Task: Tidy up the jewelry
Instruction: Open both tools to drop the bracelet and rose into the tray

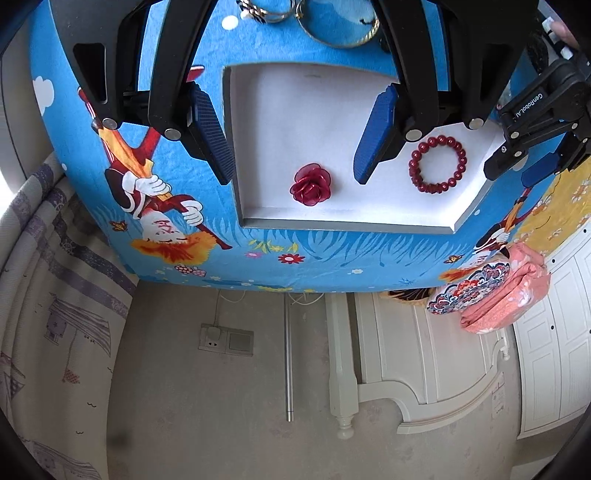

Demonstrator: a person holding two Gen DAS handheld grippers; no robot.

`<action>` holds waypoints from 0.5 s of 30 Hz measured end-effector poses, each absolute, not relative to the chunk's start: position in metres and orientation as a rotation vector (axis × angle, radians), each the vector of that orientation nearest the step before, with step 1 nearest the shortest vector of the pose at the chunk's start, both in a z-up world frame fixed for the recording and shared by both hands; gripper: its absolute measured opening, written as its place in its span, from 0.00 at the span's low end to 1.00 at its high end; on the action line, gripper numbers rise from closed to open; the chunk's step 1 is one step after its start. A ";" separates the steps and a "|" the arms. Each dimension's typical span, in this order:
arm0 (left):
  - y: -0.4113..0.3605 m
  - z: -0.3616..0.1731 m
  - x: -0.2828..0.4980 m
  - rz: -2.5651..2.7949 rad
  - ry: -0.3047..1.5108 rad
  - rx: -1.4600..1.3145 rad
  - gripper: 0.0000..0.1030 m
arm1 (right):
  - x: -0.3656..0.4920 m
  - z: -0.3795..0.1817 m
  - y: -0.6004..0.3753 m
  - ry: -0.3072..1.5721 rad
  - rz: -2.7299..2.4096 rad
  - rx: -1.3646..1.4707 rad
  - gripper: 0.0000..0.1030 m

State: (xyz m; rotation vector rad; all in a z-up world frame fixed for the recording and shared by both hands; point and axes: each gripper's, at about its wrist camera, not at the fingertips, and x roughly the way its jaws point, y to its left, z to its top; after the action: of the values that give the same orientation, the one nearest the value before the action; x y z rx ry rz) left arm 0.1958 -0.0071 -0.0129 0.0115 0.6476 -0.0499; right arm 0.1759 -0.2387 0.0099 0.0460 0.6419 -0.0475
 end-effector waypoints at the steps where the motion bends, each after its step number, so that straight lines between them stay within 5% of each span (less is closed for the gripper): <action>1: -0.001 -0.015 0.186 -0.044 0.649 0.004 0.68 | 0.166 0.010 -0.240 0.637 -0.037 0.049 0.63; 15: 0.017 -0.060 0.092 -0.056 0.669 -0.006 0.77 | 0.076 -0.045 -0.234 0.684 0.041 0.041 0.63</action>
State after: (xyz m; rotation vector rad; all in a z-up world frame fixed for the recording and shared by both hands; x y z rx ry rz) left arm 0.0919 0.0172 -0.0596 -0.0061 0.6693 -0.0556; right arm 0.0764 -0.2336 -0.0450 0.0411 0.6844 0.0407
